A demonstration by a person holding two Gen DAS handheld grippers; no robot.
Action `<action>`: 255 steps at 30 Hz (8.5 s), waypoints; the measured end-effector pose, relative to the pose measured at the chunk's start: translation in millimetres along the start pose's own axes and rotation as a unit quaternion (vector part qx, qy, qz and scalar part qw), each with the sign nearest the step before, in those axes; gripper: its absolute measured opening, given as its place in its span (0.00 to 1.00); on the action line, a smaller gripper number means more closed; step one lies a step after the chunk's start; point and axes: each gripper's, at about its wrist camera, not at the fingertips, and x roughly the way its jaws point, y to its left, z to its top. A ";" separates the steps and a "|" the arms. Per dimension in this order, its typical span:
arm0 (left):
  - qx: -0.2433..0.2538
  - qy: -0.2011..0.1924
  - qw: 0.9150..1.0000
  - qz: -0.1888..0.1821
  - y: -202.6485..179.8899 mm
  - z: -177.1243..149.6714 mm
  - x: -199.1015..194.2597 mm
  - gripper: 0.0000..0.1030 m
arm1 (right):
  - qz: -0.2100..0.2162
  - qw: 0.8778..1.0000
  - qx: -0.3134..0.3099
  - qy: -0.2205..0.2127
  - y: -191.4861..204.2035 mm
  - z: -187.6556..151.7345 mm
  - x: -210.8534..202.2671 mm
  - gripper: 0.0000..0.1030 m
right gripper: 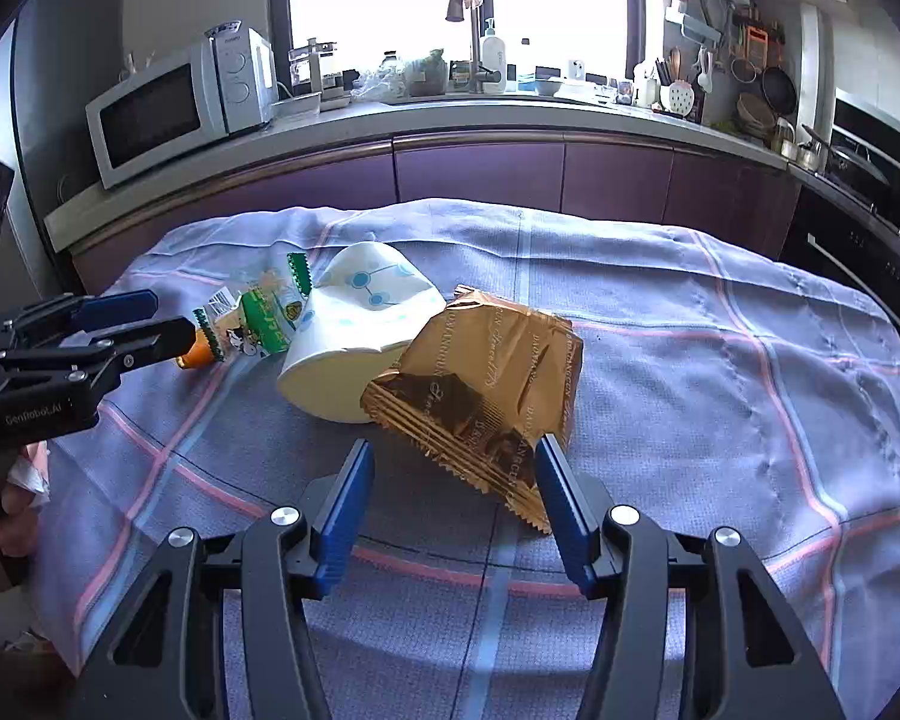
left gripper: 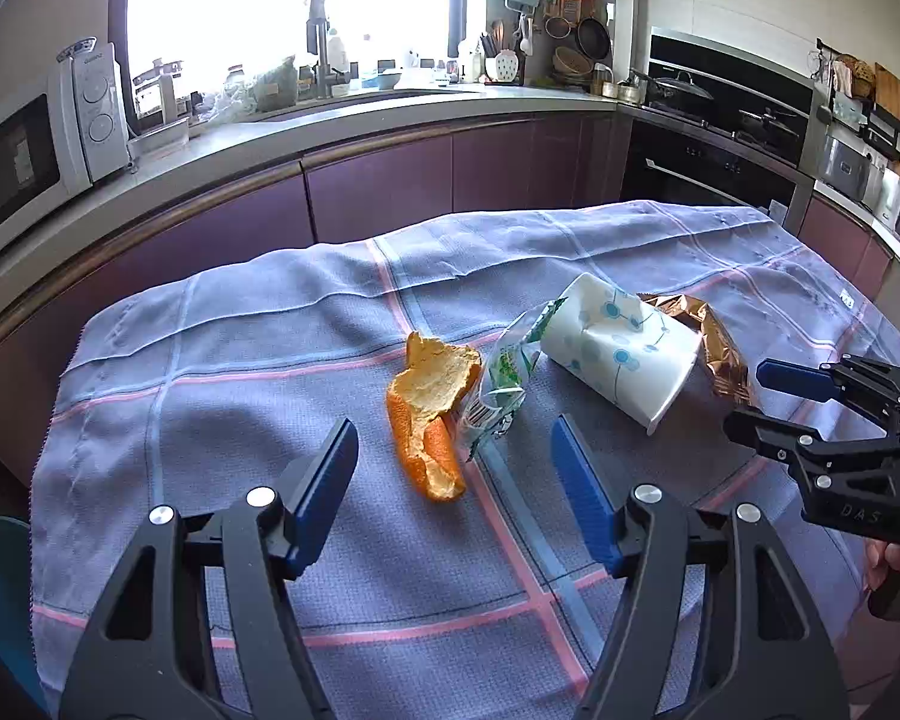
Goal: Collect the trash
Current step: 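Grasp the green-printed wrapper with the left tool while the right tool grasps the paper cup, then lift the wrapper and paper cup and carry both toward the teal bin, then open both tools over the teal bin to drop the wrapper and cup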
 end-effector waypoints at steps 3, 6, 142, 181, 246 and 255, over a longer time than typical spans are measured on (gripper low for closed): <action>0.001 0.008 1.000 -0.002 0.6 4.6 10.6 0.58 | -0.014 1.000 -0.015 0.001 2.7 1.1 3.3 0.52; 0.004 0.015 1.000 -0.005 -0.1 8.5 18.7 0.52 | -0.026 0.999 -0.028 -0.002 4.4 2.7 3.3 0.49; -0.174 -0.068 0.979 0.080 161.9 -109.8 -193.2 0.15 | 0.408 0.913 -0.016 0.018 197.4 34.5 -13.5 0.02; -0.234 -0.070 0.958 0.152 227.3 -142.7 -223.7 0.15 | 0.455 0.884 -0.088 0.065 298.6 53.1 7.6 0.02; -0.323 -0.028 0.920 0.219 300.9 -191.2 -204.1 0.15 | 0.427 0.868 -0.220 0.123 407.5 58.1 37.6 0.02; -0.334 -0.014 0.915 0.225 309.6 -196.4 -189.5 0.15 | 0.419 0.865 -0.241 0.137 419.1 54.0 46.8 0.02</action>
